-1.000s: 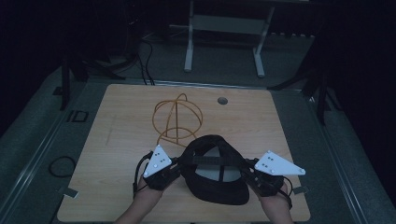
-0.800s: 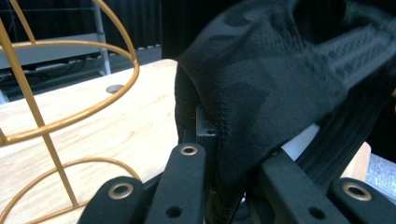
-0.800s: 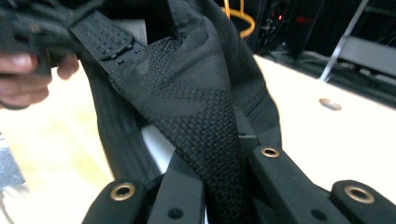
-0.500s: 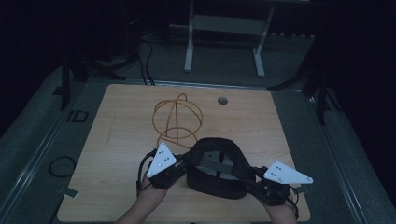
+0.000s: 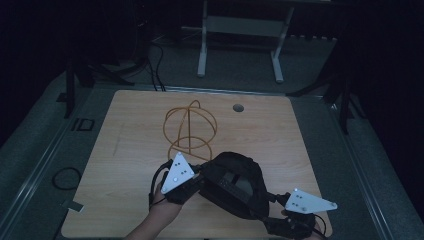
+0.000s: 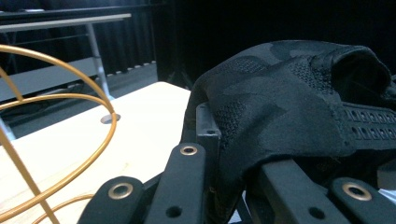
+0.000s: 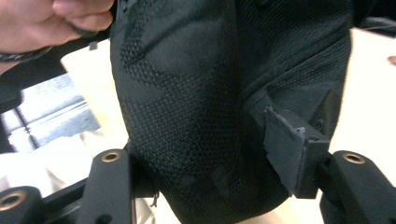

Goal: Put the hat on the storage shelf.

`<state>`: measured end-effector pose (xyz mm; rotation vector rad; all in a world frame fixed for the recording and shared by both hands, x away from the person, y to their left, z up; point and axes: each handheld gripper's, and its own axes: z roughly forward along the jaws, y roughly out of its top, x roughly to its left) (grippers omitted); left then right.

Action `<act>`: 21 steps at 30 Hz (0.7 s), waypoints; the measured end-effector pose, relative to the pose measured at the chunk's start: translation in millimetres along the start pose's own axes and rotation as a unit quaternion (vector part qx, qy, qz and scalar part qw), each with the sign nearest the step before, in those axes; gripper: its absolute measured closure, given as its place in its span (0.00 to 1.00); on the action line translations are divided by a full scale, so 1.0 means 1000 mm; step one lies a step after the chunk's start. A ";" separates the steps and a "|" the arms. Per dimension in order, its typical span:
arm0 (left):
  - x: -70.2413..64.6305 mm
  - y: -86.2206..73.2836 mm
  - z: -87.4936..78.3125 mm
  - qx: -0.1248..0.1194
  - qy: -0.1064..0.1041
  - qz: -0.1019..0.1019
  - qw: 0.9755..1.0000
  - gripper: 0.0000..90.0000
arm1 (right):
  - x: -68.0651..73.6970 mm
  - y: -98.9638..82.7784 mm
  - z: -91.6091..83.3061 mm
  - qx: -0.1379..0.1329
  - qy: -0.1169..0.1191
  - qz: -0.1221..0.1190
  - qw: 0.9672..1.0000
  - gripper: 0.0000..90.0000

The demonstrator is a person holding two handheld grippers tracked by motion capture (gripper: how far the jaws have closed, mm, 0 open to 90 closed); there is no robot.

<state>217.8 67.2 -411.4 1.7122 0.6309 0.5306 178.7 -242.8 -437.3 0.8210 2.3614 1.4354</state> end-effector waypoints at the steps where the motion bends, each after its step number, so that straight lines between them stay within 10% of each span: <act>1: 0.000 0.001 -0.001 -0.001 -0.001 -0.003 1.000 0.98 | 0.001 -0.001 0.000 0.004 0.005 0.000 1.000 0.41; 9: 0.002 0.007 -0.011 -0.015 -0.011 0.005 1.000 0.98 | -0.001 -0.015 -0.013 0.010 0.060 -0.014 0.998 0.36; 21: 0.018 0.010 -0.016 -0.023 -0.115 0.047 0.992 0.97 | -0.021 0.008 -0.039 -0.008 -0.002 -0.088 0.996 0.46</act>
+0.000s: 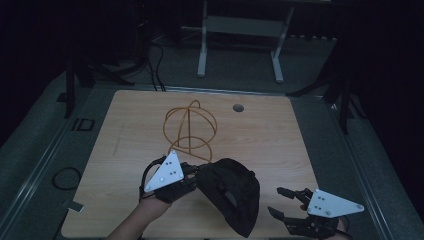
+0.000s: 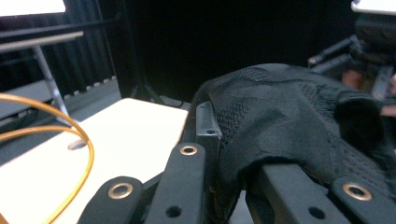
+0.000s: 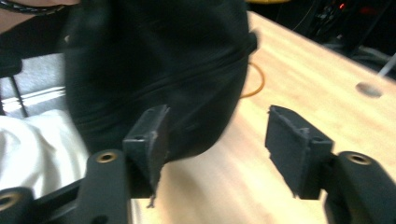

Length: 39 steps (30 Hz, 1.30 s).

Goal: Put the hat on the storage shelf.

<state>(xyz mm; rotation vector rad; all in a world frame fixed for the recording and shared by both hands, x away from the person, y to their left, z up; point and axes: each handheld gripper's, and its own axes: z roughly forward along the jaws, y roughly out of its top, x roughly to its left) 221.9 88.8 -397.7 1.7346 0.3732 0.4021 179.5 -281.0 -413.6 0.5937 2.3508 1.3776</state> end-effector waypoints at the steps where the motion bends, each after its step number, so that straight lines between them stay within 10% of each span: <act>1: 0.002 0.000 -0.002 -0.014 -0.028 0.008 0.999 0.97 | 0.000 0.008 0.002 -0.009 0.002 -0.024 1.000 0.47; 6: 0.008 0.000 -0.001 -0.018 -0.087 0.004 0.996 0.97 | 0.004 0.024 0.010 -0.021 0.019 -0.083 0.996 0.50; 9: 0.008 -0.001 0.001 -0.012 -0.096 0.005 0.995 0.97 | 0.013 0.035 0.021 -0.033 0.042 -0.145 0.988 0.52; 17: 0.012 -0.003 0.006 -0.011 -0.092 -0.010 0.996 0.97 | 0.019 0.040 0.039 -0.028 0.070 -0.181 0.981 0.73; 21: 0.015 -0.002 0.007 -0.005 -0.085 -0.009 0.996 0.97 | 0.020 0.041 0.044 -0.023 0.074 -0.177 0.981 0.96; 39: 0.007 0.005 0.002 0.004 -0.017 0.035 0.999 0.85 | 0.009 0.050 0.023 -0.073 0.069 -0.127 0.987 0.98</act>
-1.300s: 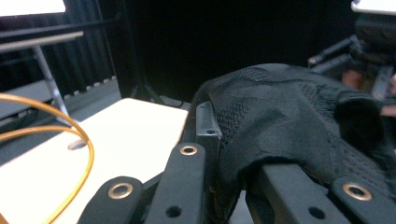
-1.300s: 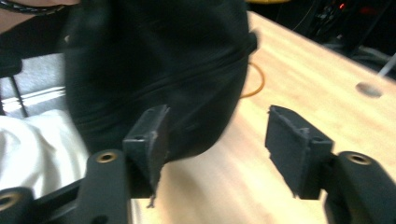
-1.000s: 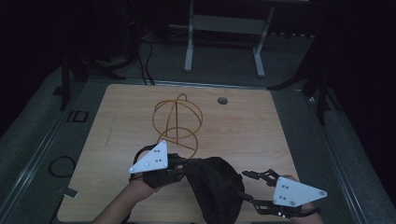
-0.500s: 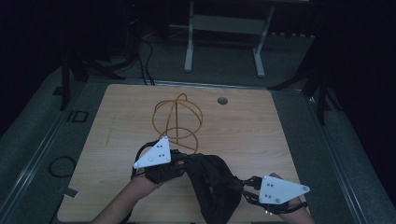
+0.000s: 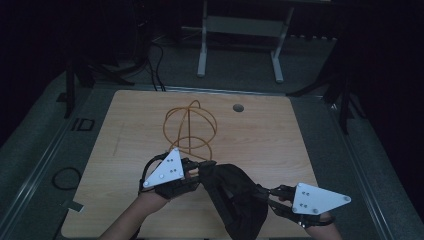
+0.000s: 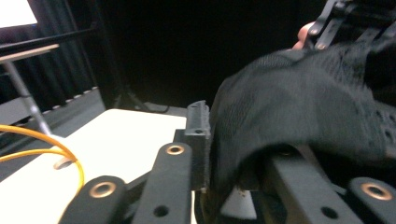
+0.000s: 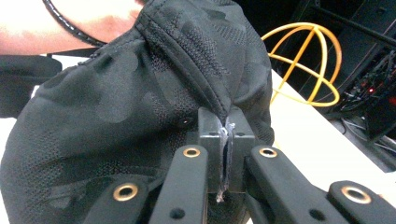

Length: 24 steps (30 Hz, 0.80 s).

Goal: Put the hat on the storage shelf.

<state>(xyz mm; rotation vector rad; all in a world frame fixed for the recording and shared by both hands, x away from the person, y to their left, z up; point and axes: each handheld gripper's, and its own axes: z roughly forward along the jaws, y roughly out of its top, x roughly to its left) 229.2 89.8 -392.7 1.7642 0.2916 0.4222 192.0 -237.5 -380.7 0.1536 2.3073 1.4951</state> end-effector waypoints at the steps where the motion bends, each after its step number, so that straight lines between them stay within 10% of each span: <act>1: 0.000 0.000 -0.002 -0.002 0.005 0.001 1.000 0.85 | 0.000 0.000 -0.002 -0.001 -0.004 0.000 1.000 0.98; 11: 0.010 -0.011 -0.018 0.013 0.065 -0.019 0.998 0.80 | -0.013 -0.001 -0.021 -0.020 -0.051 0.039 0.998 0.98; 24: 0.017 -0.051 -0.040 0.050 0.114 -0.035 0.992 0.79 | -0.049 0.012 -0.028 -0.020 -0.158 0.083 0.984 0.98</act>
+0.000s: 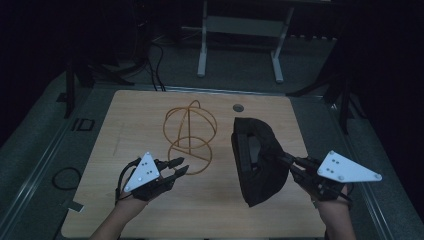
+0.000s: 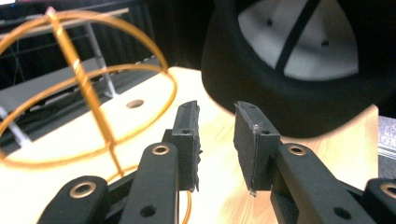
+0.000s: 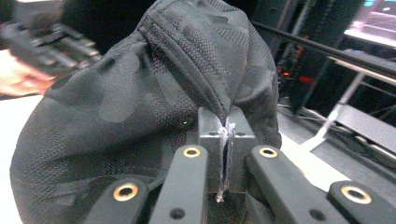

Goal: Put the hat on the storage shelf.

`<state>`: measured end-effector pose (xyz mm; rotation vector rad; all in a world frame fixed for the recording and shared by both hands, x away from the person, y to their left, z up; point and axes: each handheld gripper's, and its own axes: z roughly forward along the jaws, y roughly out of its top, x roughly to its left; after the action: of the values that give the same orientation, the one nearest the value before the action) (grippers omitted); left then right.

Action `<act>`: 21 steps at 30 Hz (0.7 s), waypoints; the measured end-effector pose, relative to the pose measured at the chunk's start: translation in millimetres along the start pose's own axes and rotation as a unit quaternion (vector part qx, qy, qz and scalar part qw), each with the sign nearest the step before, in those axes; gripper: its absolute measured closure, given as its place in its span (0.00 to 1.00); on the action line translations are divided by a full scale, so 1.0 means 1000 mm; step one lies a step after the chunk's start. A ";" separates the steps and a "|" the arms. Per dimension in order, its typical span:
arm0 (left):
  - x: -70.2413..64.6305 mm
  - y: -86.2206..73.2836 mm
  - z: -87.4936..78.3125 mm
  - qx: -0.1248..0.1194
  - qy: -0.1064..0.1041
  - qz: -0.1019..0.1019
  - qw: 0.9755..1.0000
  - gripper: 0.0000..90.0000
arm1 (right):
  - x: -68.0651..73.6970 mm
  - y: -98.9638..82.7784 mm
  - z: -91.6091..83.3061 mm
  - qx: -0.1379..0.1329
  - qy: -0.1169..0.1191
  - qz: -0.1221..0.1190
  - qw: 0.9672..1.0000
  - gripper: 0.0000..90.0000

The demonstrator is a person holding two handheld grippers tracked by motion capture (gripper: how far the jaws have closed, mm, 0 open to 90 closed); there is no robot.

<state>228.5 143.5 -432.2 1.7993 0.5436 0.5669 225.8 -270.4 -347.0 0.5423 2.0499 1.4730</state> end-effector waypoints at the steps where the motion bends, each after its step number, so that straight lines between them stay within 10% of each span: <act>1: 0.001 -0.004 -0.002 0.001 0.003 -0.003 1.000 0.79 | 0.000 0.000 0.000 0.000 0.000 0.000 1.000 0.98; 21: 0.012 -0.076 -0.026 0.024 0.049 -0.065 0.996 0.65 | -0.037 0.045 0.065 0.019 -0.023 -0.006 1.000 0.98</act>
<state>215.4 190.8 -496.5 1.7740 0.7418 0.5582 296.0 -231.4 -313.5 0.5743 2.0458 1.4032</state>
